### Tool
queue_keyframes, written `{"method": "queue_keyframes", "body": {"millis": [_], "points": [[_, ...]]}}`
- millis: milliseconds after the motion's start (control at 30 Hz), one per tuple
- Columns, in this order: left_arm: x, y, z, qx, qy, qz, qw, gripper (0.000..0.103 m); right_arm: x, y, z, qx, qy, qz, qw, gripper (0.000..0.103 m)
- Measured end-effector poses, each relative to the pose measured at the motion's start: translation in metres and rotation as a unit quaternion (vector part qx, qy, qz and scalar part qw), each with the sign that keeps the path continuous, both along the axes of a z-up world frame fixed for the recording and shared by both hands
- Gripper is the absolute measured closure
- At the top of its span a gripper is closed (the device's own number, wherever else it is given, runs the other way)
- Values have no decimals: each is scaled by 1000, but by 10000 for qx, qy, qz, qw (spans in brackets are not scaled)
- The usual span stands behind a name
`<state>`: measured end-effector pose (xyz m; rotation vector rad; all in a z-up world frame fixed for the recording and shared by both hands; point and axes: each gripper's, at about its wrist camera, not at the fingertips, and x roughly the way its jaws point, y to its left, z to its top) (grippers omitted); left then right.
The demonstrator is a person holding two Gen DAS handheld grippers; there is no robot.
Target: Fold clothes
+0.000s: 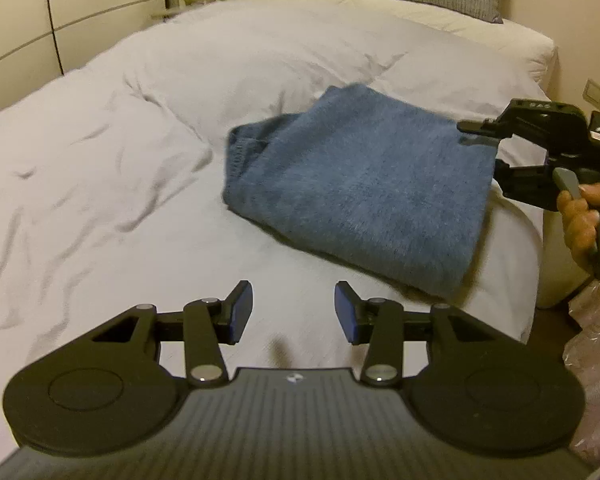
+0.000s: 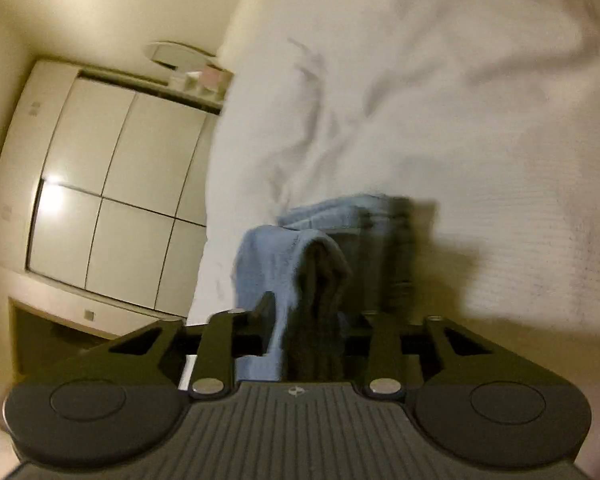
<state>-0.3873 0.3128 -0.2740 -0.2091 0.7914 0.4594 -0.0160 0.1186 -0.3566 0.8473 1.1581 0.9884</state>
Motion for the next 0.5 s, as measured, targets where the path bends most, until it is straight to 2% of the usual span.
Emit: {"method": "queue_keyframes", "body": {"millis": [100, 167, 200, 300, 367, 433, 500], "points": [[17, 4, -4, -83, -11, -6, 10000, 63, -3, 8, -5, 170, -229, 133, 9995, 62], [25, 5, -3, -72, -64, -59, 9999, 63, -5, 18, 3, -109, -776, 212, 9967, 81], [29, 4, -2, -64, -95, -92, 9999, 63, -3, 19, 10, -191, -1091, 272, 9935, 83], [43, 3, -1, -49, -198, -182, 9996, 63, -14, 21, 45, -81, -2113, 590, 9756, 87], [54, 2, -4, -55, -252, -258, 9993, 63, -24, 17, 63, 10, -2574, 714, 9637, 88], [66, 2, -10, -86, -243, -317, 9992, 63, -15, 14, 56, -207, -2509, 581, 9661, 89], [76, 2, -16, -98, -215, -368, 9990, 64, 6, 16, 27, -729, -2110, 400, 9739, 87]]}}
